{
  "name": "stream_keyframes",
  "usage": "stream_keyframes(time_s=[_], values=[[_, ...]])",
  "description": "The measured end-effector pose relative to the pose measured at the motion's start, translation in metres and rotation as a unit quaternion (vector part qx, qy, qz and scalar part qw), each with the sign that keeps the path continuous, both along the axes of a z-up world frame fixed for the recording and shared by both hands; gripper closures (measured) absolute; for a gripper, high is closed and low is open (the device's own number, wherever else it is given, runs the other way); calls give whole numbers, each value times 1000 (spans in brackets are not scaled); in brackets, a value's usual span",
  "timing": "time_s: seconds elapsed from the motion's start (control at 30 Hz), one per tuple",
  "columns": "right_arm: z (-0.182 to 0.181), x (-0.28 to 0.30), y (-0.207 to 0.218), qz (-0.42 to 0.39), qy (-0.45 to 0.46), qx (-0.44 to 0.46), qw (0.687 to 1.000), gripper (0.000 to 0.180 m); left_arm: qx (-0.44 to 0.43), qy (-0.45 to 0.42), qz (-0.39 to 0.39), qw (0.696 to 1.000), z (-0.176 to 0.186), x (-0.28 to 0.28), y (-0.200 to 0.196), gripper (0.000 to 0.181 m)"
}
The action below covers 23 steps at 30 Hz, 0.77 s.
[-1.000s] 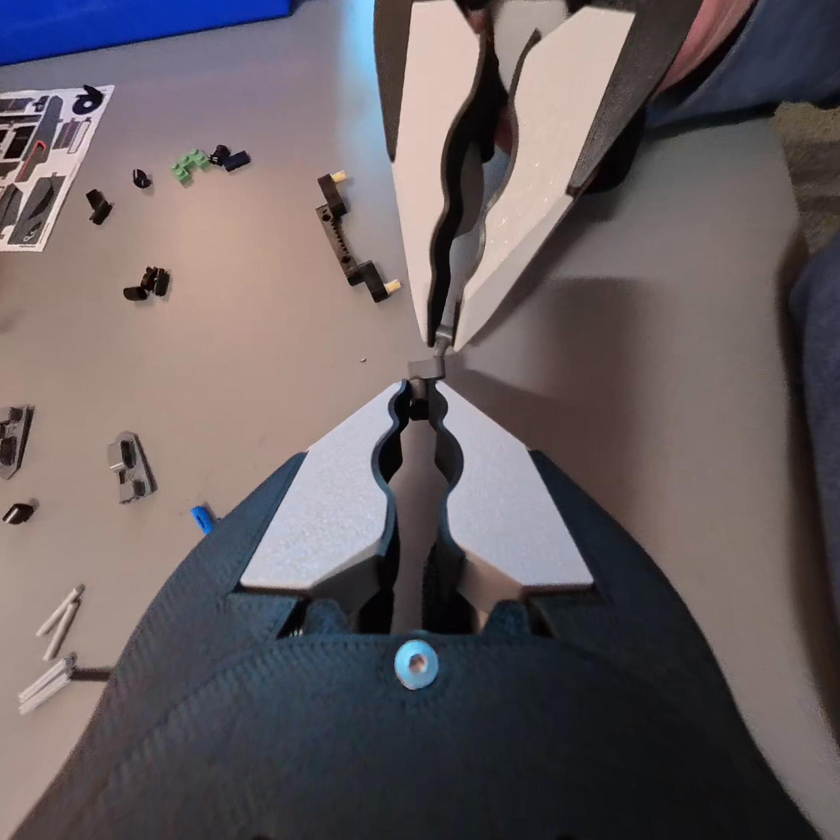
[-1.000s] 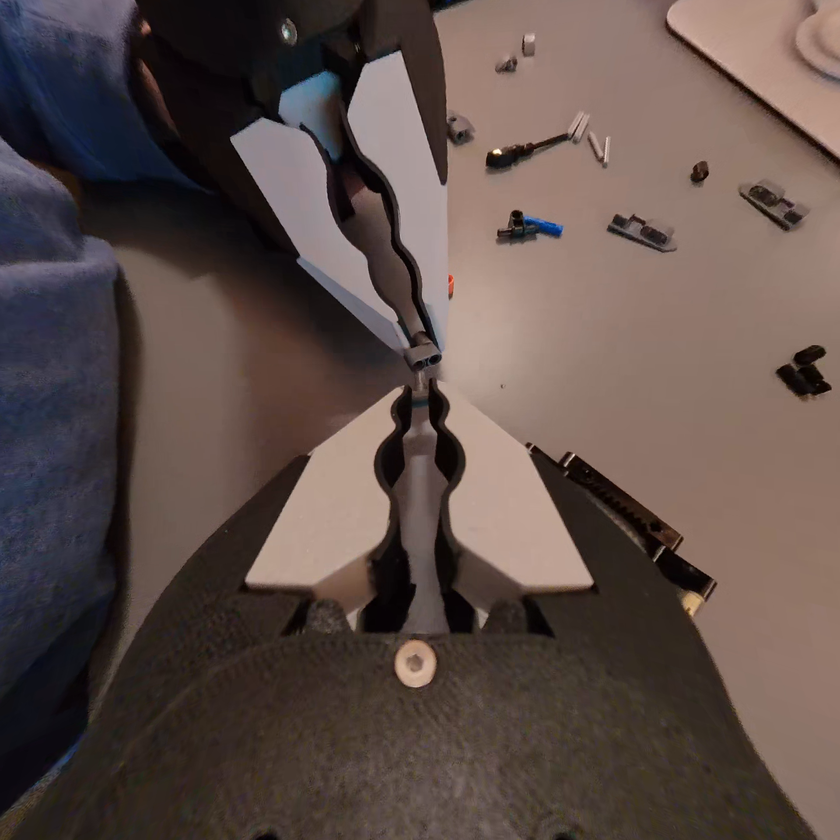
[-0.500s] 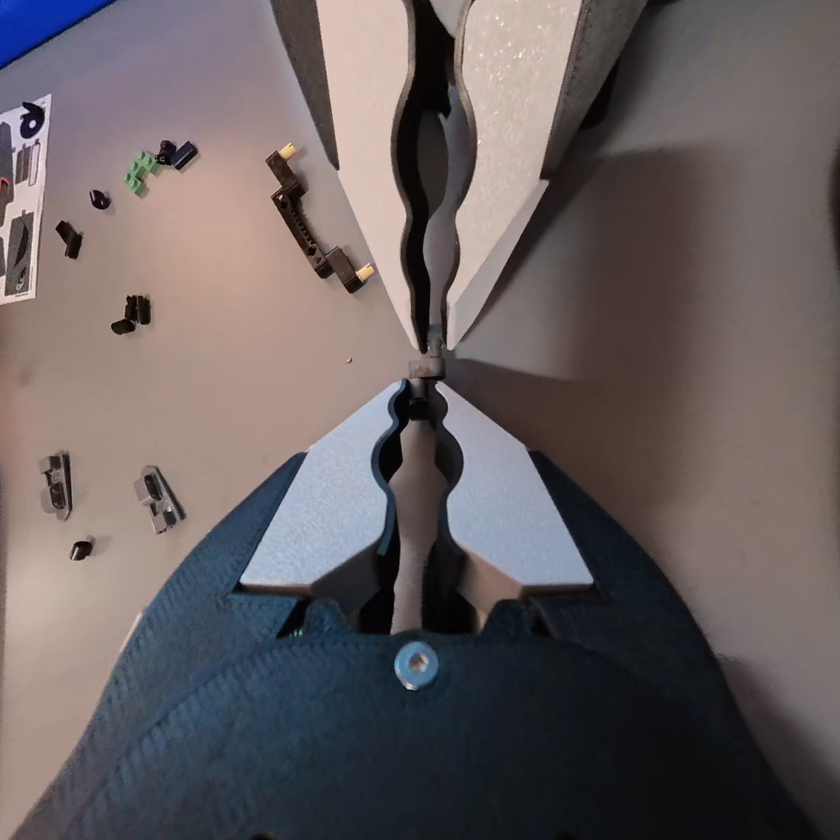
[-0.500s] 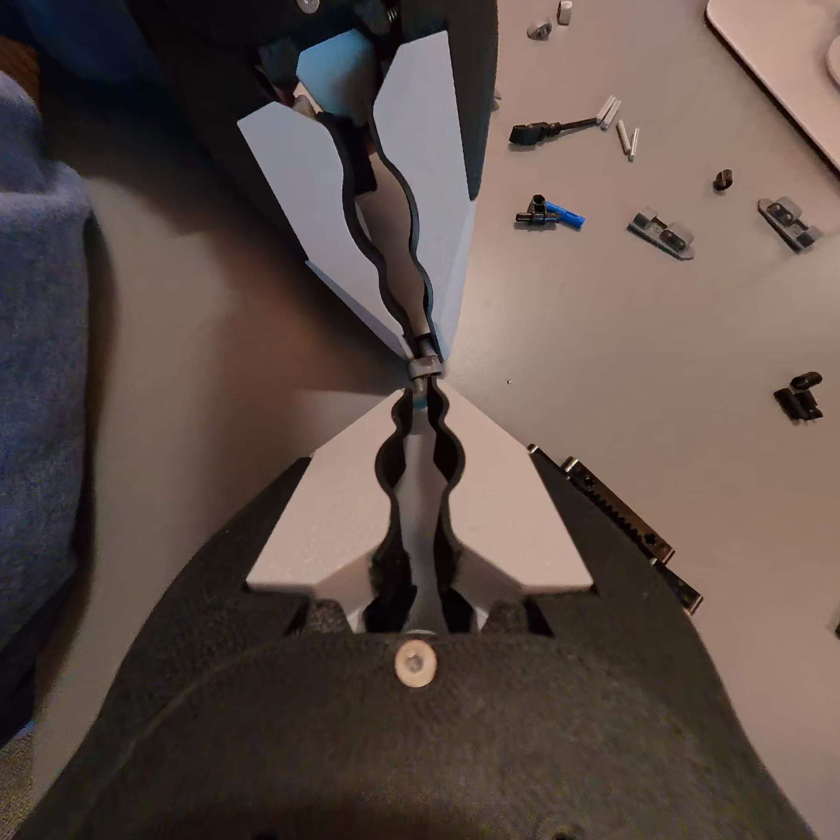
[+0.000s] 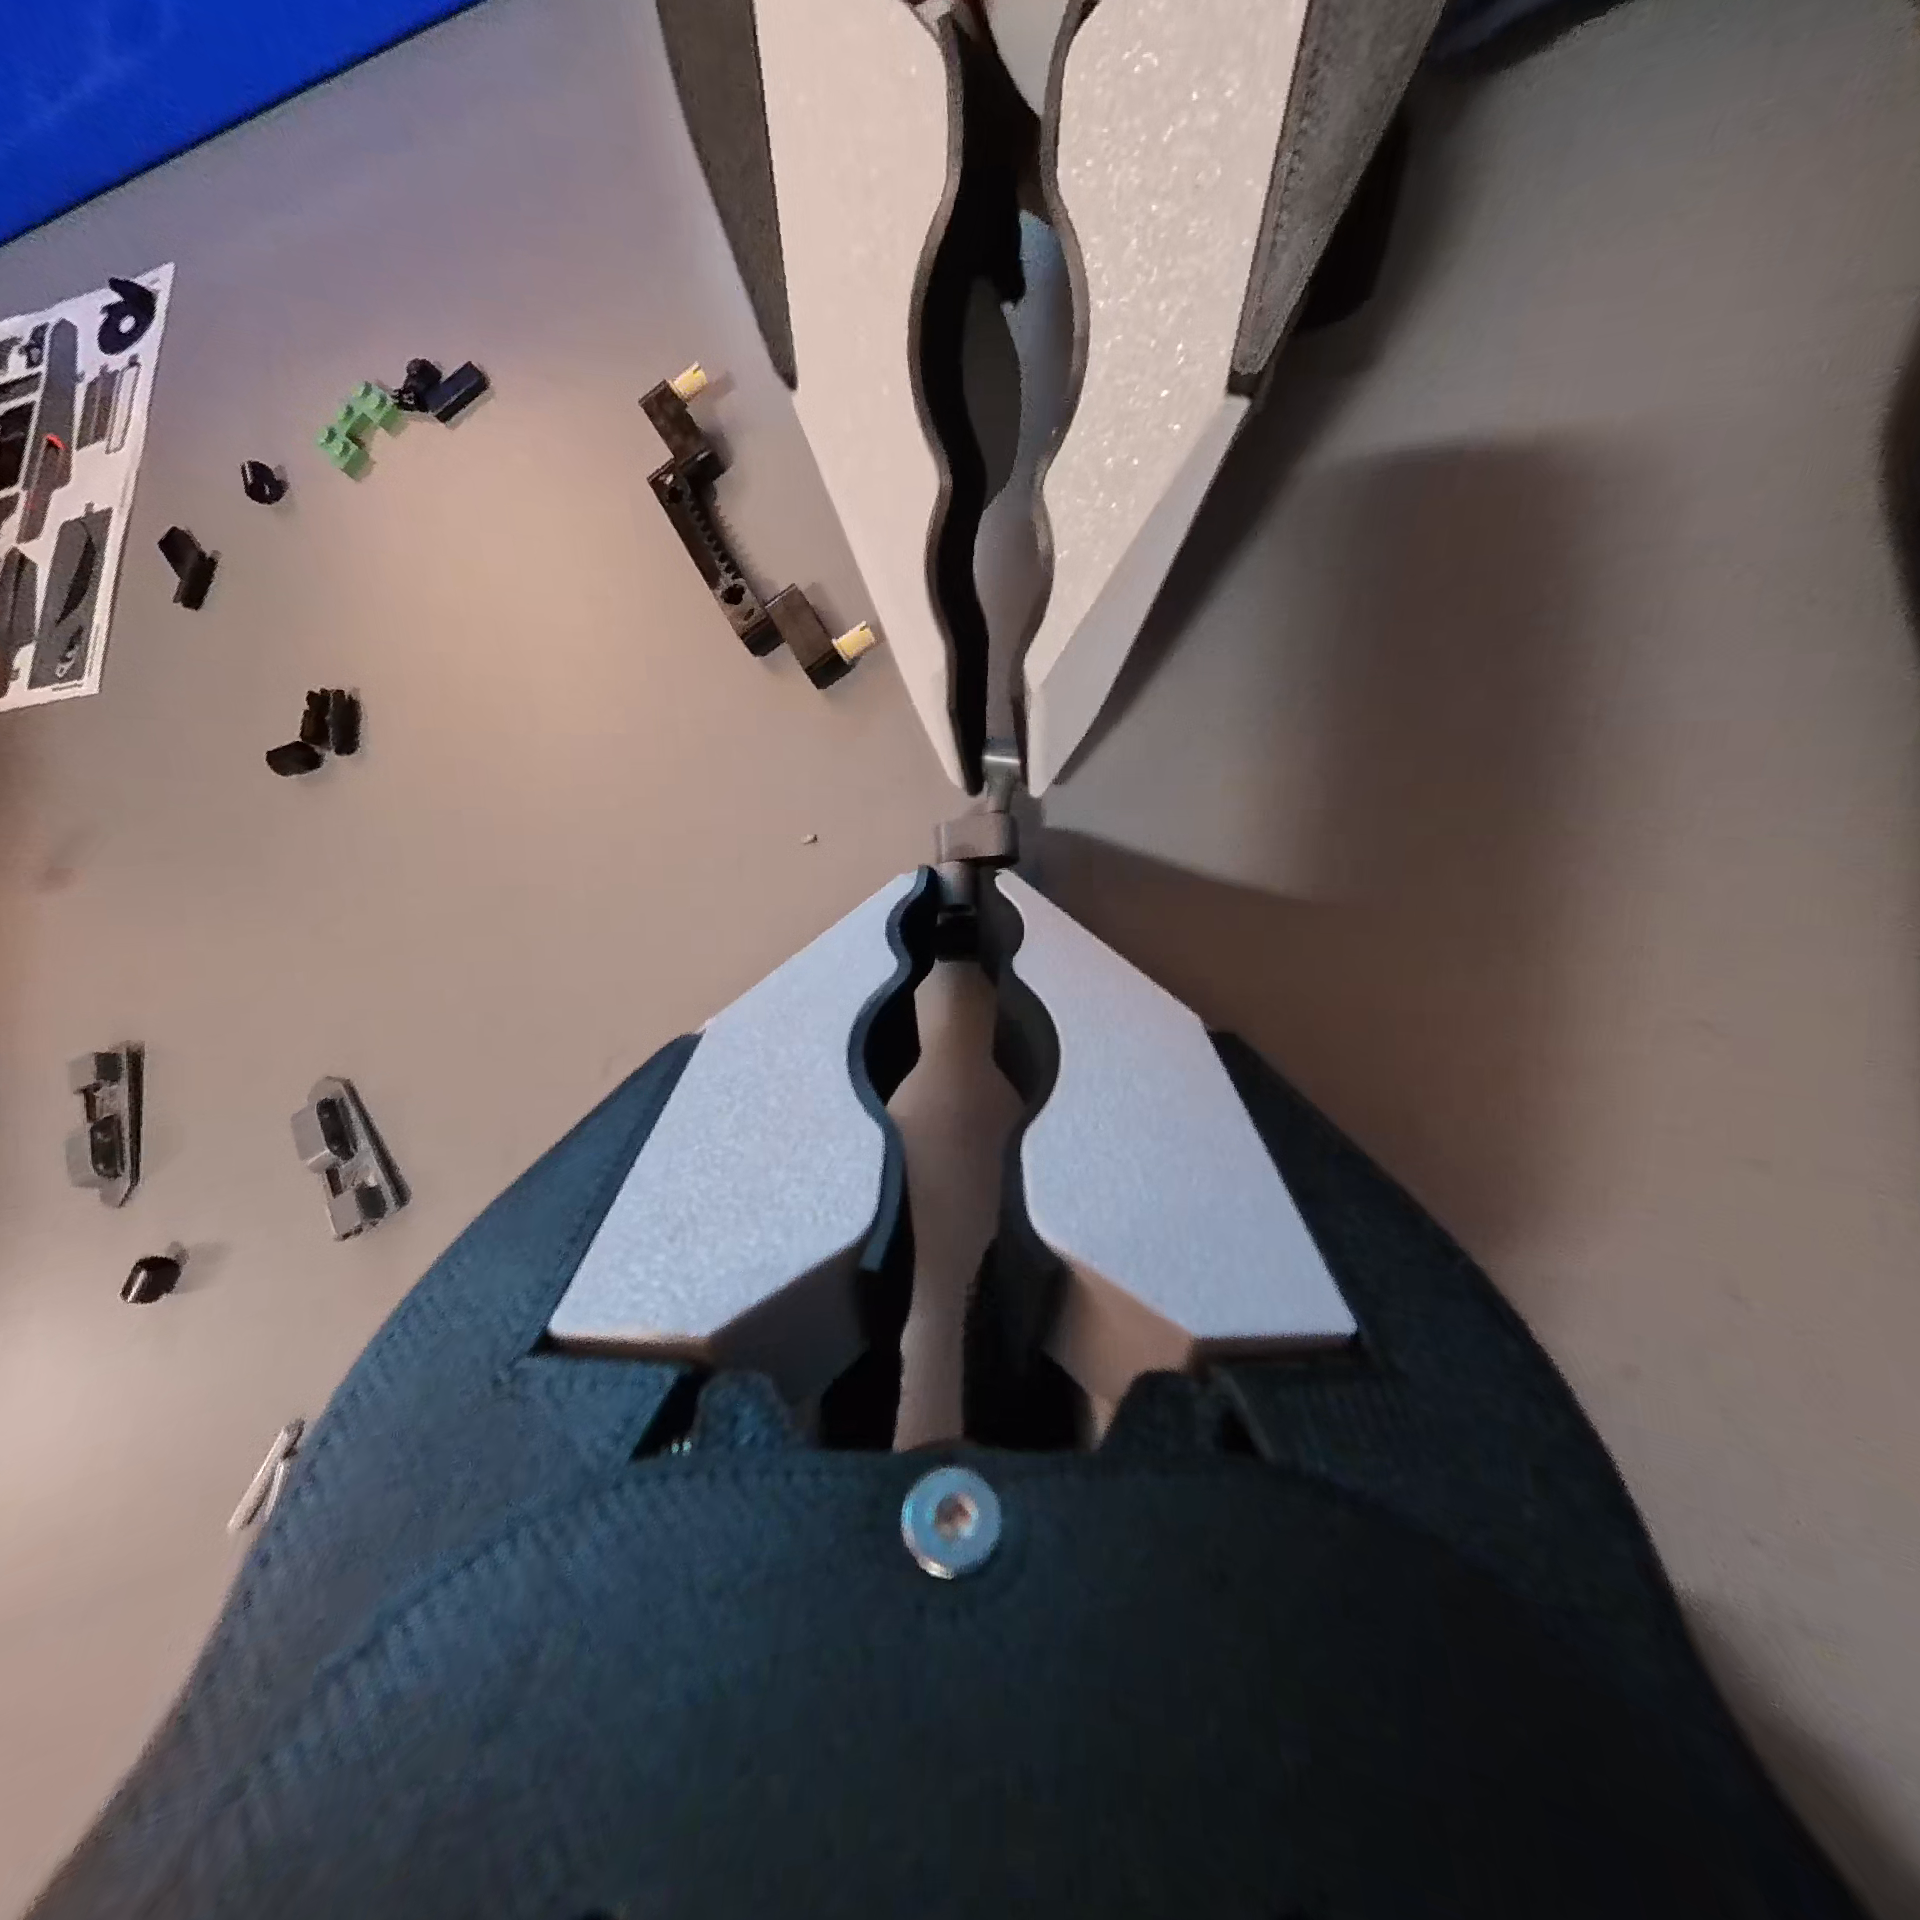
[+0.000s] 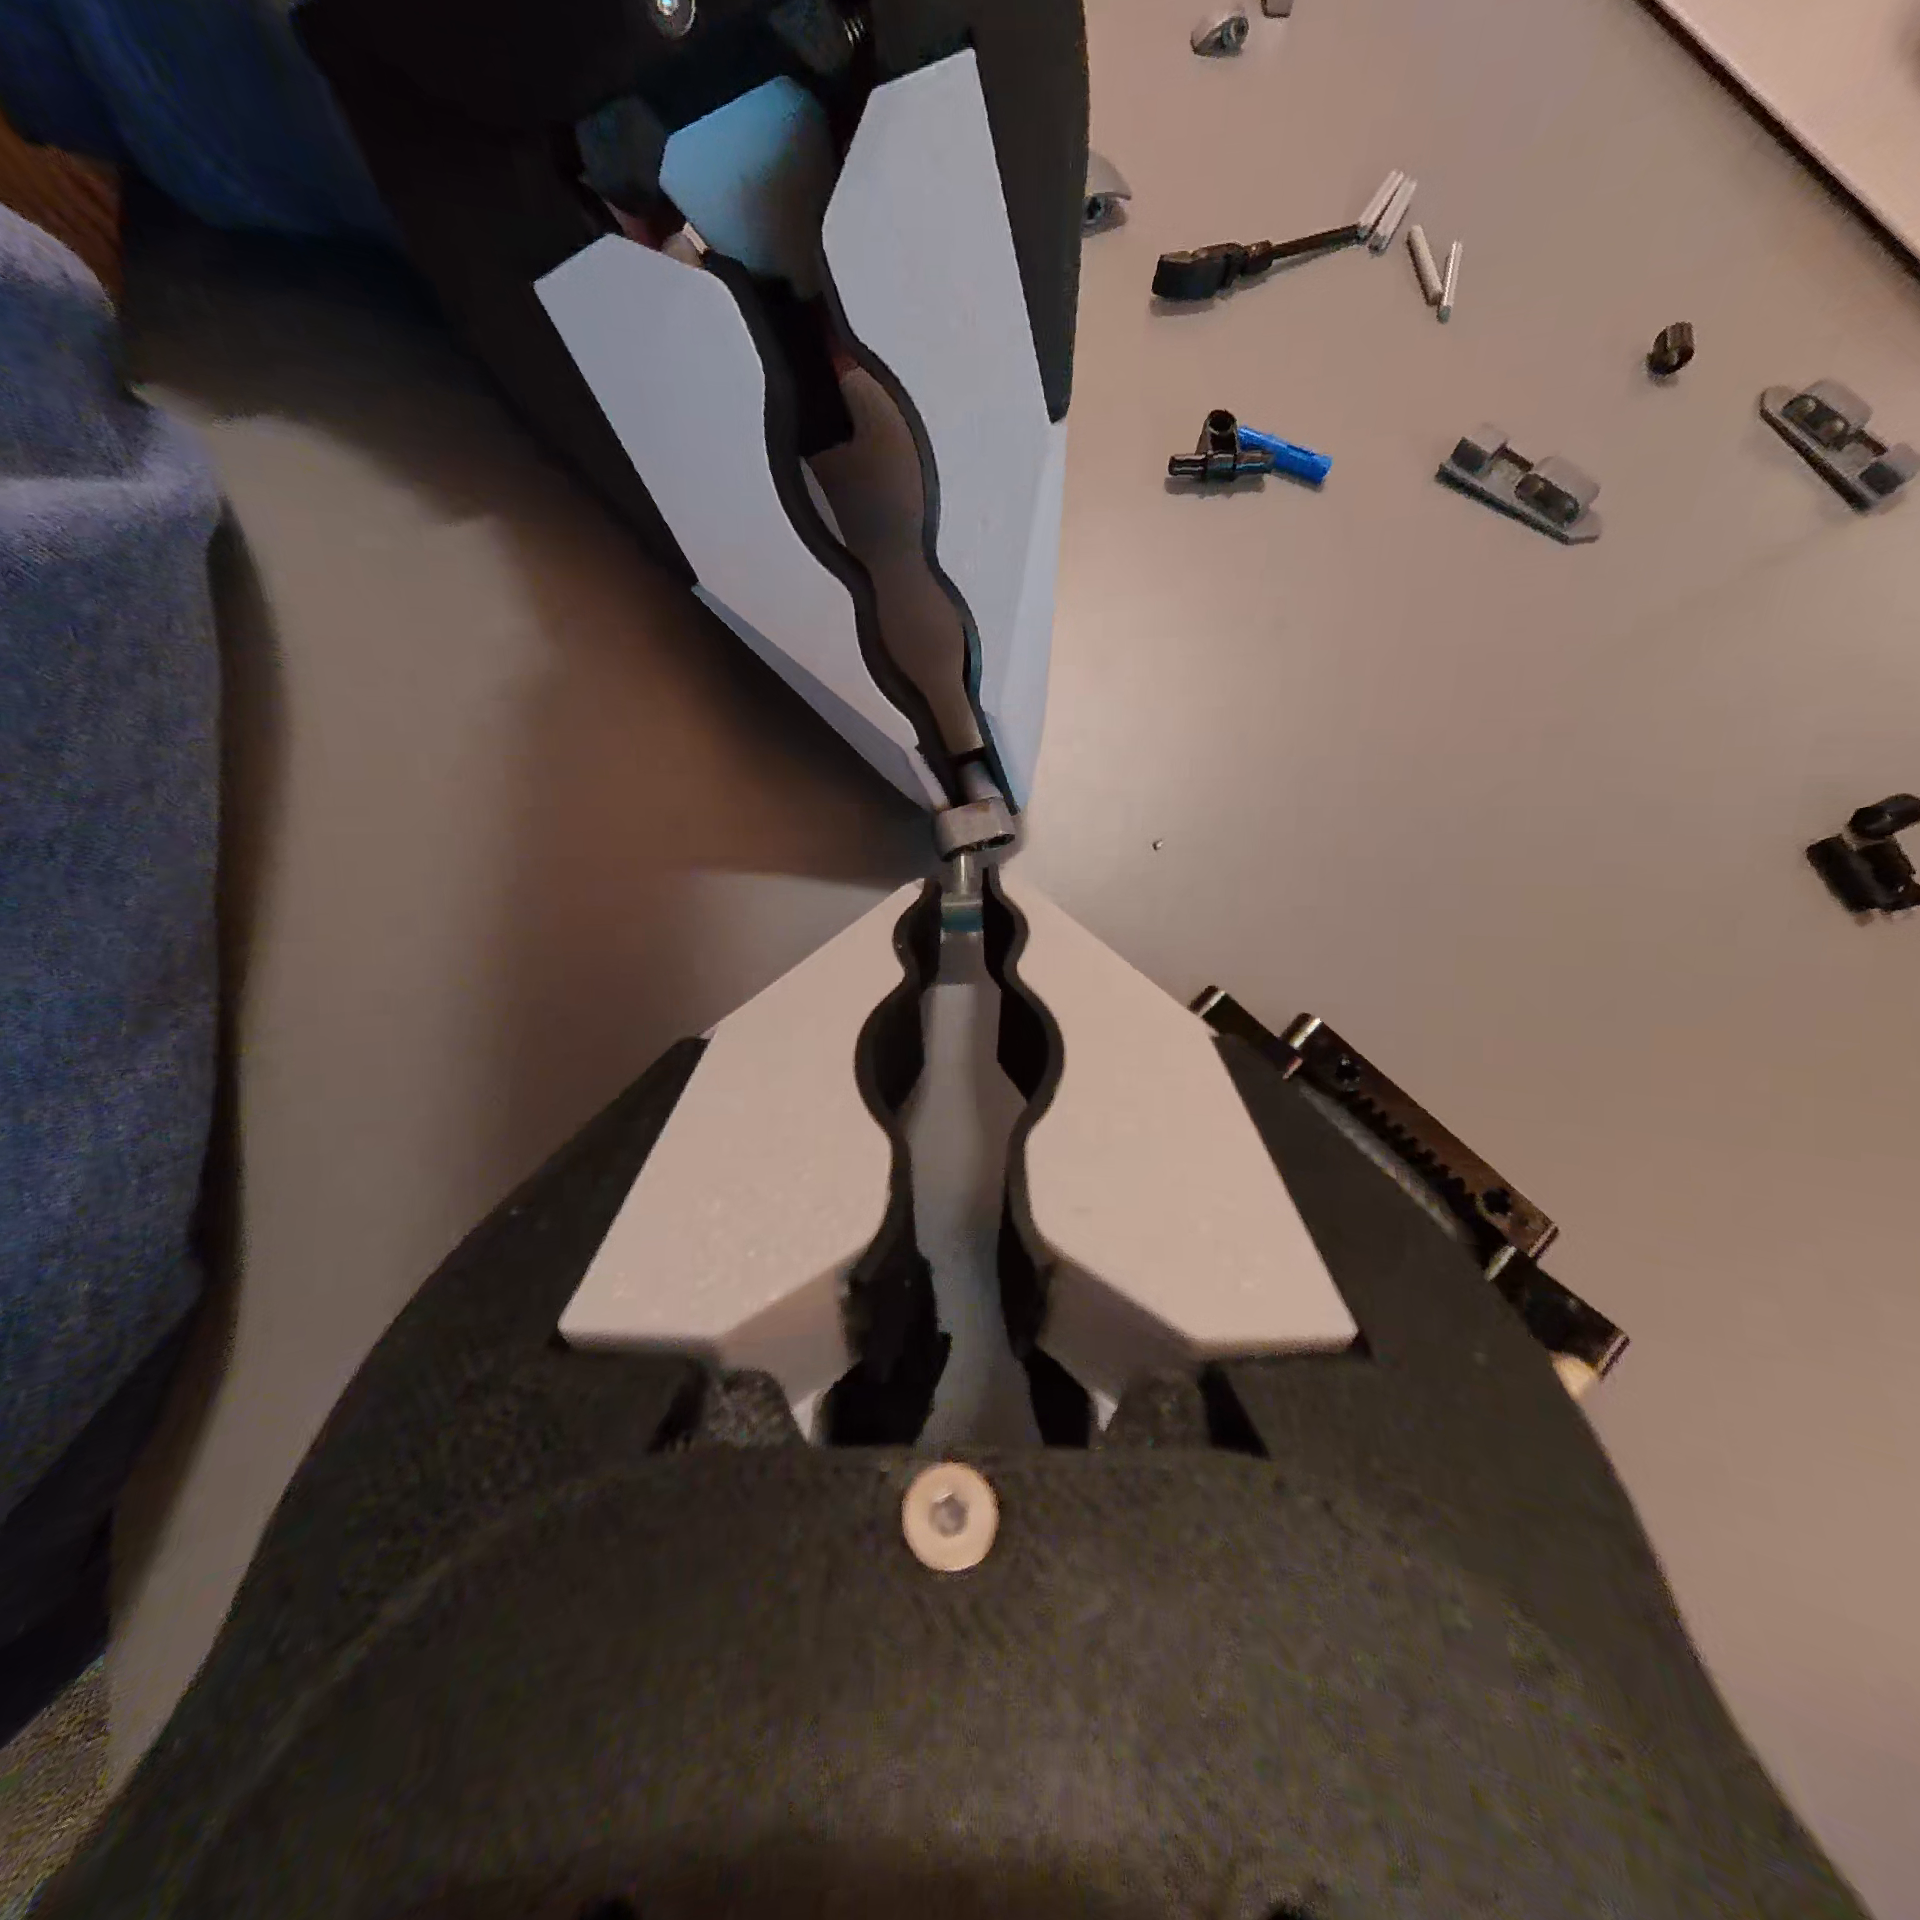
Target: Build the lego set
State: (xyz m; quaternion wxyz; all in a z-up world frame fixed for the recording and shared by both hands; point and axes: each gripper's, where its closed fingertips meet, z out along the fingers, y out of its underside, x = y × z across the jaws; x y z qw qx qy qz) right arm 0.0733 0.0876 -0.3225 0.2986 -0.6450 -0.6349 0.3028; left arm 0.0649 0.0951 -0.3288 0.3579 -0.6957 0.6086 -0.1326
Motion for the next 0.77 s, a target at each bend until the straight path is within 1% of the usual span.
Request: stream_keyframes(time_s=[0.03,0.17,0.23,0.33,0.4,0.47,0.63,0.77], values=[[-1,2,2,-6,-2,5,1000,174,0,0,0,1000,0,0,0,176],[-2,6,2,-11,-11,3,1000,172,-1,2,-1,1000,0,0,0,176],[-4,10,2,-16,-21,0,1000,165,-1,5,-2,1000,0,0,0,176],[-2,14,5,-33,-20,0,999,161,-3,5,-2,1000,0,1,0,176],[-4,17,7,-32,-25,10,999,165,-4,3,-1,1000,0,1,0,176],[-8,16,5,-20,-31,6,999,166,-4,3,-2,1000,0,1,0,176],[-8,12,4,0,-29,-8,1000,174,-5,2,-4,1000,0,2,1,176],[-7,11,3,5,-26,-14,1000,175,-7,-5,-2,1000,0,2,1,176]])
